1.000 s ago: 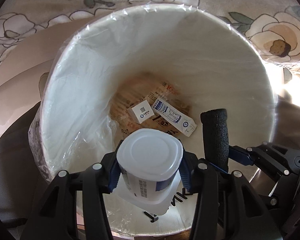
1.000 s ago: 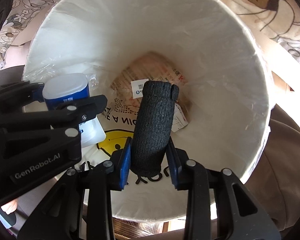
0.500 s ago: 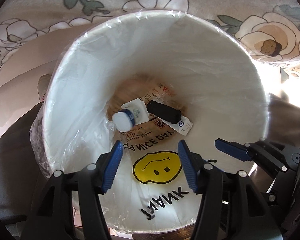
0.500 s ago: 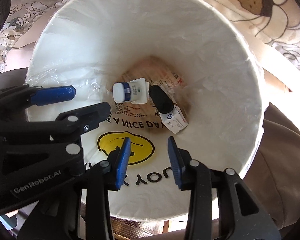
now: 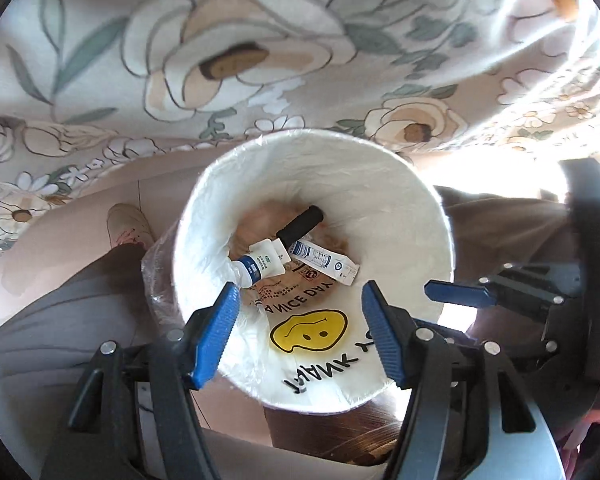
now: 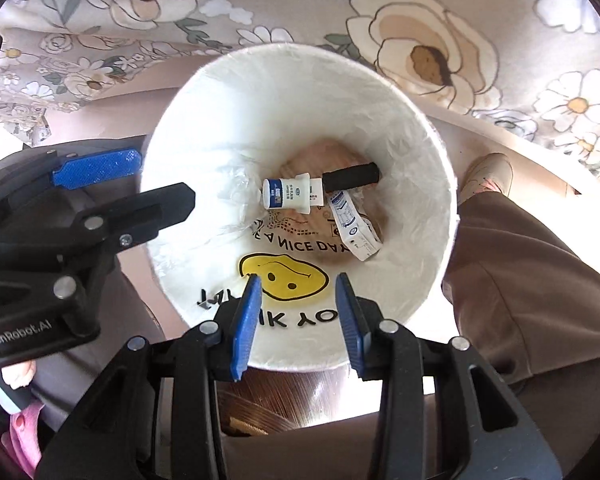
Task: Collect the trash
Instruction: 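Move both open grippers up from the wastebasket toward the bed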
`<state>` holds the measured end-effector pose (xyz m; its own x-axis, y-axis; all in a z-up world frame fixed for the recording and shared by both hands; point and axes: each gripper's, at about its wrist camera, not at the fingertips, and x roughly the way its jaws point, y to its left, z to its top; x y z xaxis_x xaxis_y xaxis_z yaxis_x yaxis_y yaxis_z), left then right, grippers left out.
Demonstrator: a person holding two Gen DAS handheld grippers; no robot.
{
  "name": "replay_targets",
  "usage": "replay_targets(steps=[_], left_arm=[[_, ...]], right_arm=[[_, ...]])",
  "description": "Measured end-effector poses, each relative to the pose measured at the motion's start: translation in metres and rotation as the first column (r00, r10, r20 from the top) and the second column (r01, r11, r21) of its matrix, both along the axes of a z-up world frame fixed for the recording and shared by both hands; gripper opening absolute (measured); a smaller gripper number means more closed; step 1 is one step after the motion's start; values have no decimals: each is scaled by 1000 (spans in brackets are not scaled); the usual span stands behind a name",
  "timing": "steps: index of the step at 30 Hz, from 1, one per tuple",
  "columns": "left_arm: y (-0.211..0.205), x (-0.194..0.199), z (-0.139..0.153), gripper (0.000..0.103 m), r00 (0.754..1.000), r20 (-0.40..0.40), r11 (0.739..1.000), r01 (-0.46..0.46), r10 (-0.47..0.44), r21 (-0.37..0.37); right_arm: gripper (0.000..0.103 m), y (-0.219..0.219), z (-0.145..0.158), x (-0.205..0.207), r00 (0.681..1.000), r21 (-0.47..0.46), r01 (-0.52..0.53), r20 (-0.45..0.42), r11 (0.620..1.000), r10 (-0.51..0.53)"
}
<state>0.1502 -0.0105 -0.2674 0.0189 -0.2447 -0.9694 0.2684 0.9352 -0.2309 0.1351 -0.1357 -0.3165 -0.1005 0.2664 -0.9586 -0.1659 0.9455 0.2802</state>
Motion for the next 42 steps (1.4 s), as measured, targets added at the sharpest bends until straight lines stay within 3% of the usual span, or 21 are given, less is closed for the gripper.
replay_targets(steps=[3, 7, 11, 14, 18, 23, 29, 35, 38, 42], left_arm=[[6, -8, 34, 69, 998, 70, 1000, 7, -6, -18], [16, -10, 86, 80, 986, 167, 998, -5, 15, -63], [21, -7, 139, 88, 954, 300, 996, 16, 10, -83], [22, 2, 172, 91, 920, 391, 996, 45, -10, -80], [24, 21, 208, 93, 879, 476, 998, 51, -26, -40], [29, 47, 241, 93, 847, 530, 999, 42, -24, -22], [32, 82, 264, 93, 824, 566, 997, 64, -28, -45], [30, 125, 286, 93, 790, 611, 989, 123, -47, -84], [29, 152, 289, 94, 783, 620, 985, 144, -57, -92], [28, 188, 285, 95, 794, 606, 977, 168, -54, -132]], right_arm=[[40, -9, 34, -6, 999, 21, -7, 52, 1000, 6], [47, -29, 93, -10, 988, 37, -3, 154, 999, -3], [51, -45, 158, -7, 962, 62, 1, 271, 998, -18], [66, -57, 205, -3, 924, 58, 21, 379, 998, -41], [68, -72, 258, 8, 870, 66, 52, 487, 996, -77], [72, -89, 315, 25, 797, 76, 69, 595, 995, -101], [72, -102, 356, 61, 737, 83, 87, 666, 993, -120], [72, -106, 374, 97, 696, 88, 99, 705, 991, -132], [74, -109, 376, 119, 690, 106, 108, 708, 988, -152], [74, -111, 374, 150, 690, 110, 117, 705, 987, -160]])
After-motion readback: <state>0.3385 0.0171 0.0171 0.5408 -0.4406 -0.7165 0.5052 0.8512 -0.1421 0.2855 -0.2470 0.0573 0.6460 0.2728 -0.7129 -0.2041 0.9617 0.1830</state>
